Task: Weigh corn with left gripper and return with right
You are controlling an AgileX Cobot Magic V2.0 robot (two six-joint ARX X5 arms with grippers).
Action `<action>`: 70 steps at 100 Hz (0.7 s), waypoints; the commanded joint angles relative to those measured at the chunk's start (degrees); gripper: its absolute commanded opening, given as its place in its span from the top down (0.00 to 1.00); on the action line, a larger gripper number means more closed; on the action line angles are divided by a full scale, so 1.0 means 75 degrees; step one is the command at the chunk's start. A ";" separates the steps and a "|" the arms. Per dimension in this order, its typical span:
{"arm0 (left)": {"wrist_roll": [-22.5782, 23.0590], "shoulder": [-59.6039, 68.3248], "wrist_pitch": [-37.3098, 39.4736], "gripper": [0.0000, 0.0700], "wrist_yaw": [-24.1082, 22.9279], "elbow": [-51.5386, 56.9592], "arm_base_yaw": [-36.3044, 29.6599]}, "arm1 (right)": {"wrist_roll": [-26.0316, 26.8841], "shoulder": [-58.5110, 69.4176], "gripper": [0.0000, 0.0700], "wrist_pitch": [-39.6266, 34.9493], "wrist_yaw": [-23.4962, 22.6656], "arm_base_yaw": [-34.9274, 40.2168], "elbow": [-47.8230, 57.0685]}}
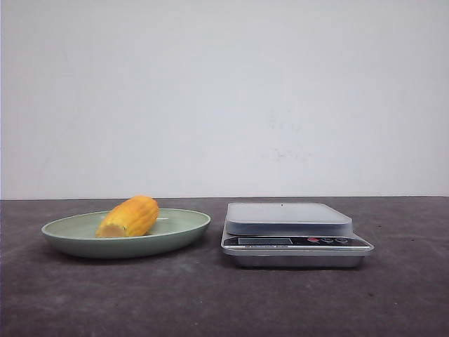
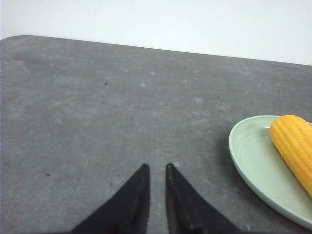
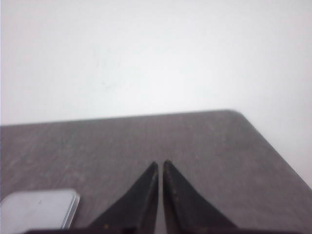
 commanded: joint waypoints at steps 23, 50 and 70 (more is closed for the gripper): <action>0.0067 -0.0015 -0.0029 0.98 0.0032 -0.0137 0.0006 | -0.0347 -0.0309 0.98 0.1600 -0.0382 -0.0504 -0.2862; 0.0064 -0.0015 -0.0029 0.98 0.0032 -0.0137 0.0006 | -0.0143 -0.0309 0.98 0.1836 -0.0373 -0.0402 -0.3532; 0.0064 -0.0015 -0.0032 0.98 0.0032 -0.0137 0.0006 | -0.0166 -0.0309 0.98 0.1926 -0.0315 -0.0187 -0.3532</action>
